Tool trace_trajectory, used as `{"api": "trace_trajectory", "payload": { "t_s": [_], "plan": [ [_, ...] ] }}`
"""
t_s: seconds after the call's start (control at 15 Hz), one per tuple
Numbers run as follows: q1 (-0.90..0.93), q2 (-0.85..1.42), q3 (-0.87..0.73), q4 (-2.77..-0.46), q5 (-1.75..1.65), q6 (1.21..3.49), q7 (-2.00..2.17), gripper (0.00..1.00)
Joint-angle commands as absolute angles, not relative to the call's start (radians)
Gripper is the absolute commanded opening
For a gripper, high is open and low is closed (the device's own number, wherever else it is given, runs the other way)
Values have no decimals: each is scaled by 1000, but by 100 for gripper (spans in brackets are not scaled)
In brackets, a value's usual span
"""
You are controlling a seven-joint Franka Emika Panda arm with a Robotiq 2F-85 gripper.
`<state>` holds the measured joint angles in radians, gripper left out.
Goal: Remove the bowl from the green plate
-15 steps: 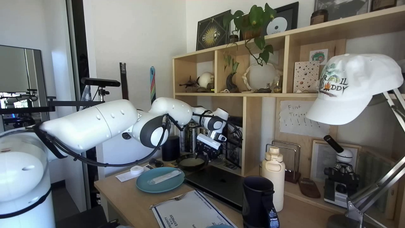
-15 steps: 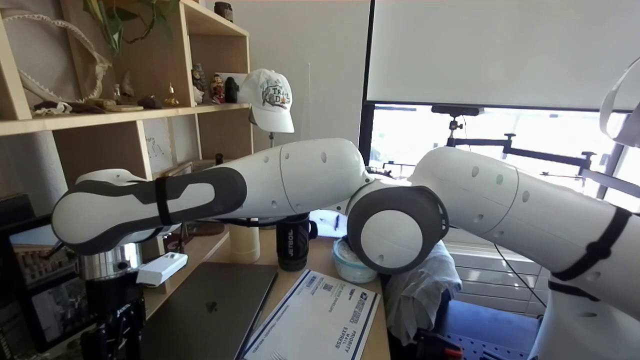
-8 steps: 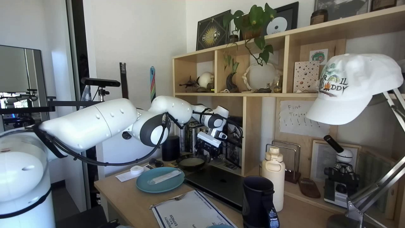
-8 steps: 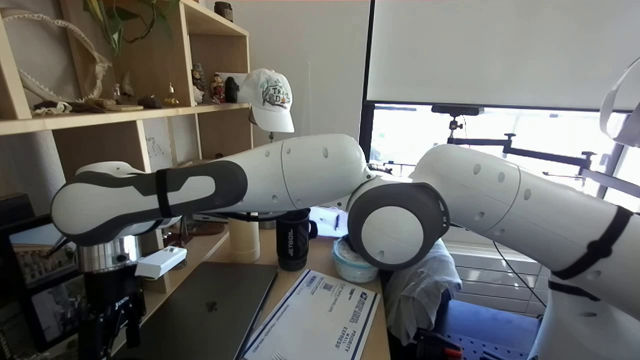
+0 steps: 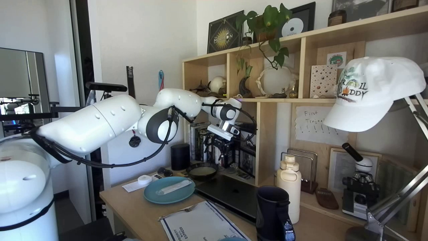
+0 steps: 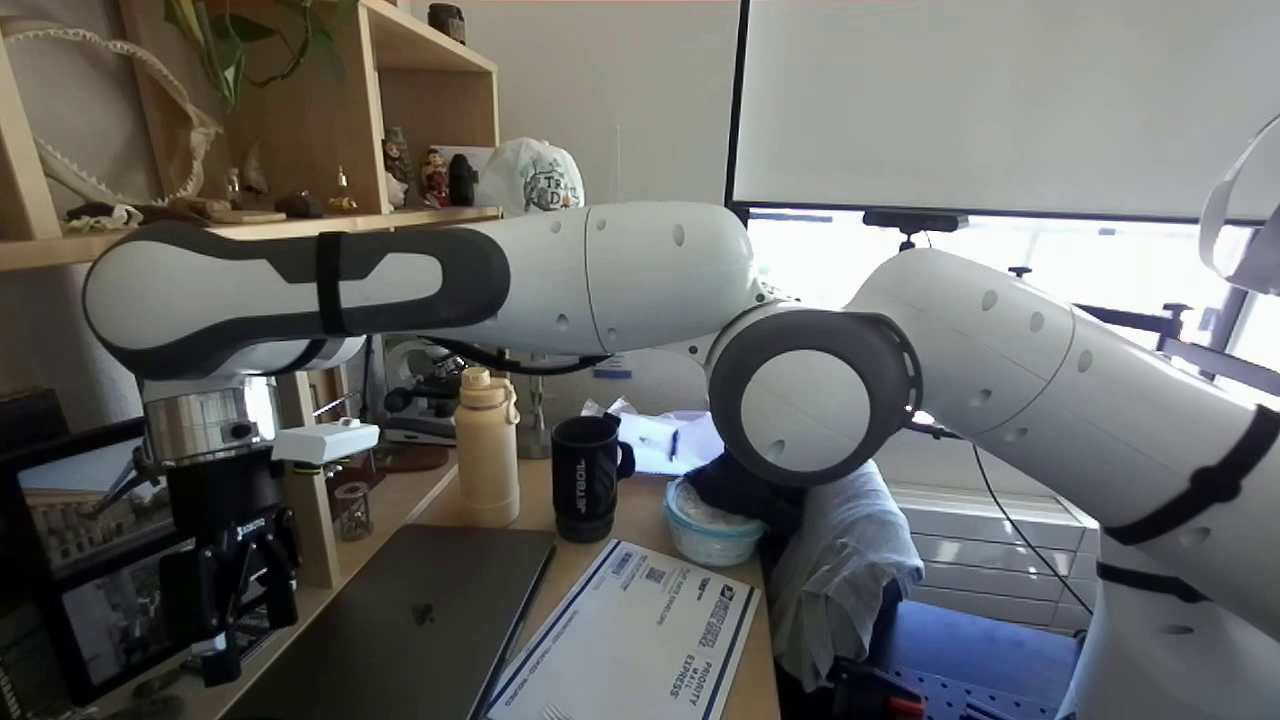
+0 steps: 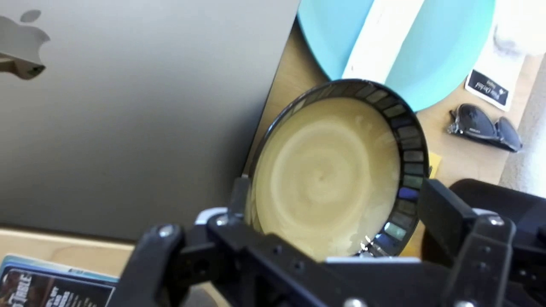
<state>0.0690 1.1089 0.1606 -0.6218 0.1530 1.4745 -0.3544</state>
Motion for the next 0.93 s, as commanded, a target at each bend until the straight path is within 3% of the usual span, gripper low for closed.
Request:
{"api": "trace_trajectory", "payload": {
  "t_s": [0.0,0.87],
  "plan": [
    [65,1016,155,-704,150,1415,-330,100],
    [26,785,164,-1044,184,1381,-297,100]
  ]
}}
